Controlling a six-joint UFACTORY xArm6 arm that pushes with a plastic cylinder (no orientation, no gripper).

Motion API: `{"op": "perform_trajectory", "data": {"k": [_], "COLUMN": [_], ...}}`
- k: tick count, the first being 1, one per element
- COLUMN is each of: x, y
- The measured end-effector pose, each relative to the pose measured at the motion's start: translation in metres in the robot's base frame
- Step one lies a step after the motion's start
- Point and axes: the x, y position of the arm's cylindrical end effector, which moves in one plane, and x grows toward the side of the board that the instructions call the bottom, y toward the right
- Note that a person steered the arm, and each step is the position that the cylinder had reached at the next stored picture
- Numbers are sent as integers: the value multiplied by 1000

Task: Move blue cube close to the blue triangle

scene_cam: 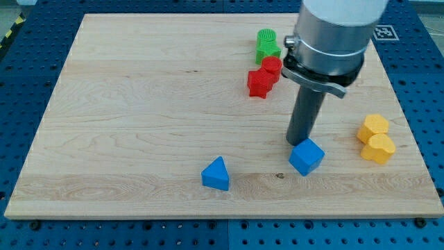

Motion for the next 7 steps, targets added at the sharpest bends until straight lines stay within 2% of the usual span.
{"op": "perform_trajectory", "data": {"k": [2, 4, 7], "x": [22, 51, 53], "y": [23, 71, -16]}}
